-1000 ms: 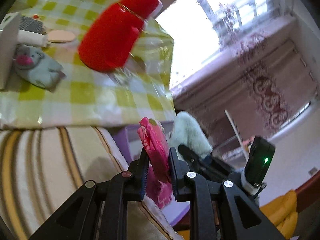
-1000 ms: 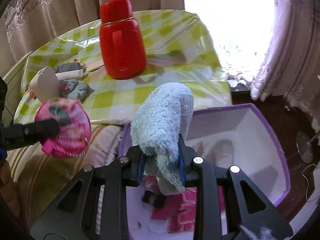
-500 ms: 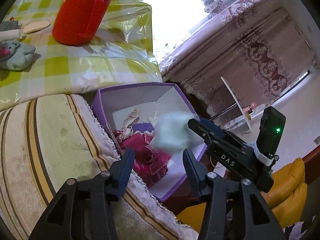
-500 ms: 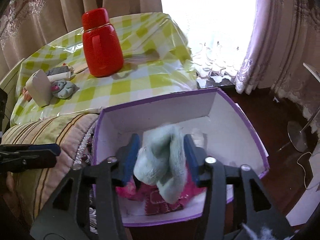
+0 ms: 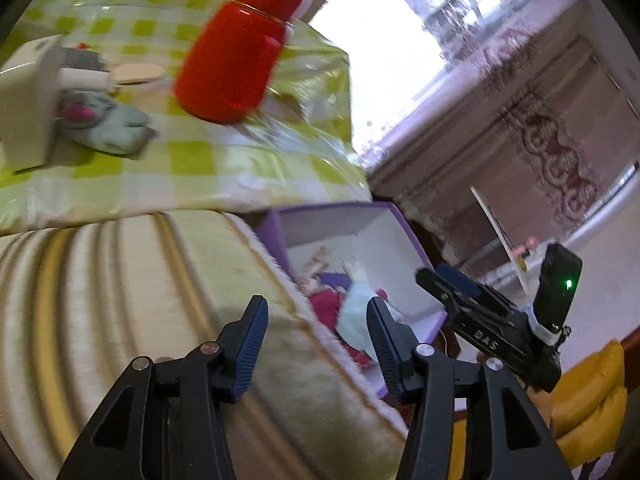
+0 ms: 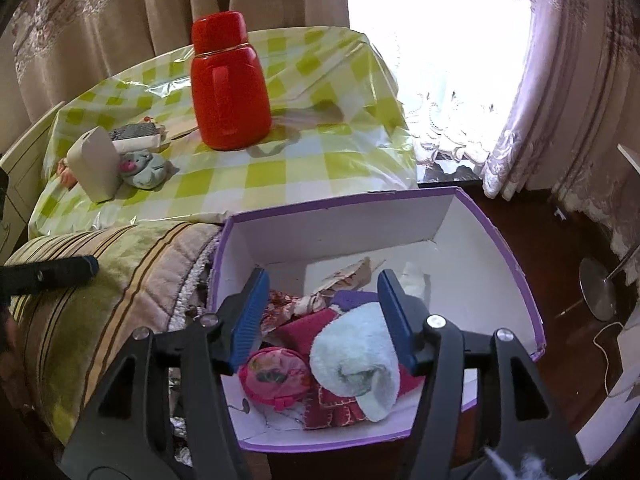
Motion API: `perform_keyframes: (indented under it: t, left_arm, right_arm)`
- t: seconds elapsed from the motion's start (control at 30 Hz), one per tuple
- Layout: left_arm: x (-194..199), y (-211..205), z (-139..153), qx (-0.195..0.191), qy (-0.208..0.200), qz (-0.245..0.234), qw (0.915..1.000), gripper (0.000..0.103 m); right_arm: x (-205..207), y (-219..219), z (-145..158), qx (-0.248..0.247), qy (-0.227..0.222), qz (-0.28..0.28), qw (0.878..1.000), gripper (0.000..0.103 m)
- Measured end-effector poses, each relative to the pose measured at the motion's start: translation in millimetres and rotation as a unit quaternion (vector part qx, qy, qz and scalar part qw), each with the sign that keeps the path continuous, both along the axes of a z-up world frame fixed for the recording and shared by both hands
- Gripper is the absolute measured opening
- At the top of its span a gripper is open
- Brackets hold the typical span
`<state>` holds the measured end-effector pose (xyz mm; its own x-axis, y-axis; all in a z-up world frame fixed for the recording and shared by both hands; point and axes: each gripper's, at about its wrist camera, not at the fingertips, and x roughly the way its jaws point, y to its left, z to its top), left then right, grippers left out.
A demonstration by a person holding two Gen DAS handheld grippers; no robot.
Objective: Organize soft objects
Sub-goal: 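Move both tools back over the remaining items on the table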
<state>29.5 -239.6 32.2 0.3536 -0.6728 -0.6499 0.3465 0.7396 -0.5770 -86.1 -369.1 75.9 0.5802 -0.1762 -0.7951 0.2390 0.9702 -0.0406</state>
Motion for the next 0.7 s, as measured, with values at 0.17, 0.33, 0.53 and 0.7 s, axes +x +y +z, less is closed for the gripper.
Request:
perform_keyframes:
  t: [0.17,0.33,0.53,0.7]
  left_arm:
    - [-4,43,1,-0.004,-0.008,0.054,0.9985,0.054]
    - [-9,94,1,-0.007,-0.014,0.119,0.9927,0.054]
    - [-17,170,0,-0.011,-0.021,0.220,0.9752,0.054]
    - [-22,218,-3,-0.019,-0.023,0.283,0.9587,0.054]
  right_arm:
    - [6,19,6,-0.006,-0.004,0.025,1.000,0.064]
    - [17,50,7,-0.014,-0.003,0.068,0.998,0.067]
    - [33,86,11,-0.028,-0.010,0.112,0.993,0.067]
    - [56,114,11,-0.037,-0.013,0.144,0.989,0.072]
